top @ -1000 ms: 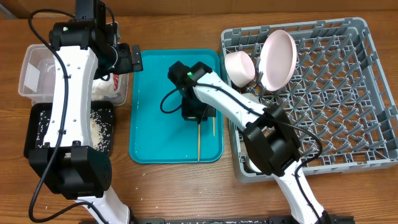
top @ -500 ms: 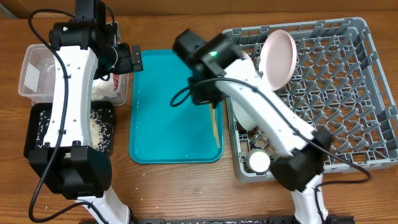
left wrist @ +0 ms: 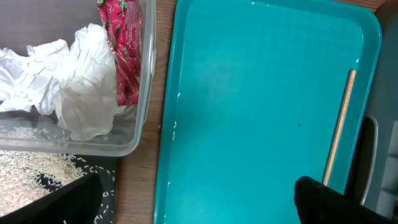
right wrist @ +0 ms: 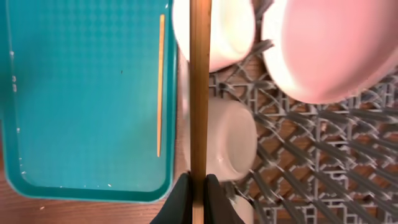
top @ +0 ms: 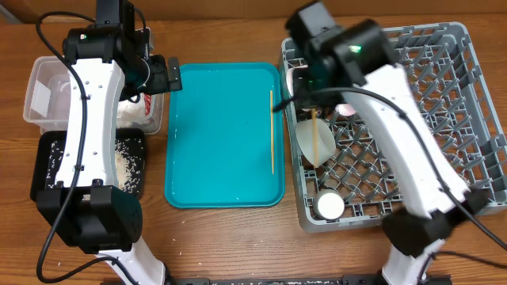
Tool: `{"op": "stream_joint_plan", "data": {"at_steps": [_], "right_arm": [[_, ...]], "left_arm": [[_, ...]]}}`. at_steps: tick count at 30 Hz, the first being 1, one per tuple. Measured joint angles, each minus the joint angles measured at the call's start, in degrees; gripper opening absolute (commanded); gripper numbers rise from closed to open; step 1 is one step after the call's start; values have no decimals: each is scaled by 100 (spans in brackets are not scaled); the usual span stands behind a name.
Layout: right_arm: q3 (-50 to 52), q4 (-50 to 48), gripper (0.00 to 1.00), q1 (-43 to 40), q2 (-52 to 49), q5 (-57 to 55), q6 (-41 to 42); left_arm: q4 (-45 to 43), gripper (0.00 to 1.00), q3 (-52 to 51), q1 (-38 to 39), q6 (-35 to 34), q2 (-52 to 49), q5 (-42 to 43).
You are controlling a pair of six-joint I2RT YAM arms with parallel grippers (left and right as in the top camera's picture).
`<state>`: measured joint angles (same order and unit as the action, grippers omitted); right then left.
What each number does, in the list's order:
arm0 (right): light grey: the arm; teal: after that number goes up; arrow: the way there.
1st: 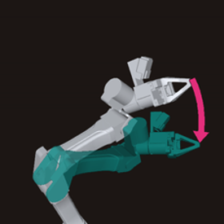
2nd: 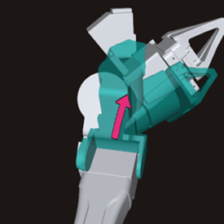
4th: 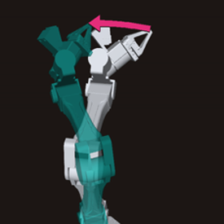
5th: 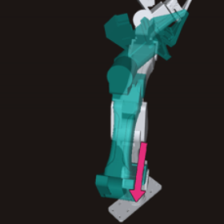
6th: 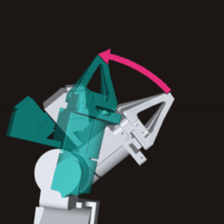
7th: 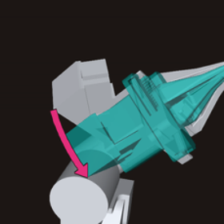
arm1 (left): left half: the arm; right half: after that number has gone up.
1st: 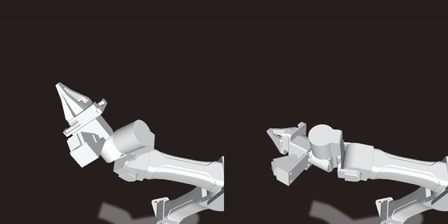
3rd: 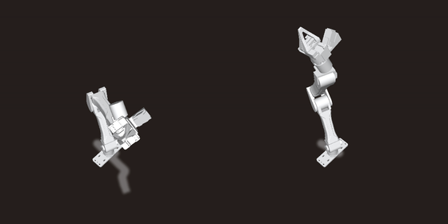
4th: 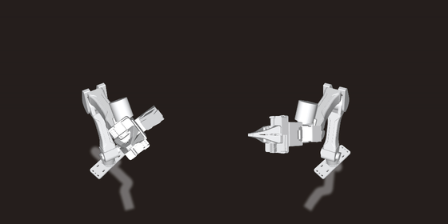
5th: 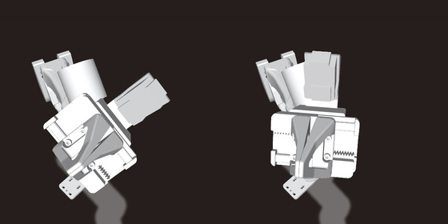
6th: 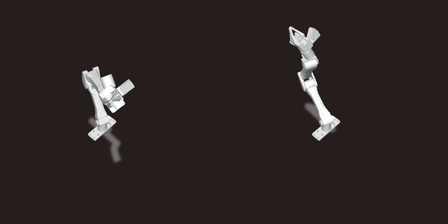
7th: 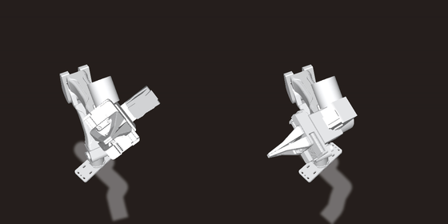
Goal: Sort waste into correct bins and load items into the dishwasher
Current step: 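Carry the chopstick into the rack and release it upright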
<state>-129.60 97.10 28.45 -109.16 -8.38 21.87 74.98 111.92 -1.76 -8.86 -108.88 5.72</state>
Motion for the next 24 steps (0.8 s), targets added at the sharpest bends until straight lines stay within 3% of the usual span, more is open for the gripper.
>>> {"op": "stream_joint_plan", "data": {"at_steps": [7,17,24], "right_arm": [[1021,-26,4,-686,852,-15,-94],[3285,-1104,4,-1495,719,-2,-501],[3834,-1390,4,-1733,719,229,-1237]], "left_arm": [[4,100,0,0,0,0,0],[2,100,0,0,0,0,0],[2,100,0,0,0,0,0]]}}
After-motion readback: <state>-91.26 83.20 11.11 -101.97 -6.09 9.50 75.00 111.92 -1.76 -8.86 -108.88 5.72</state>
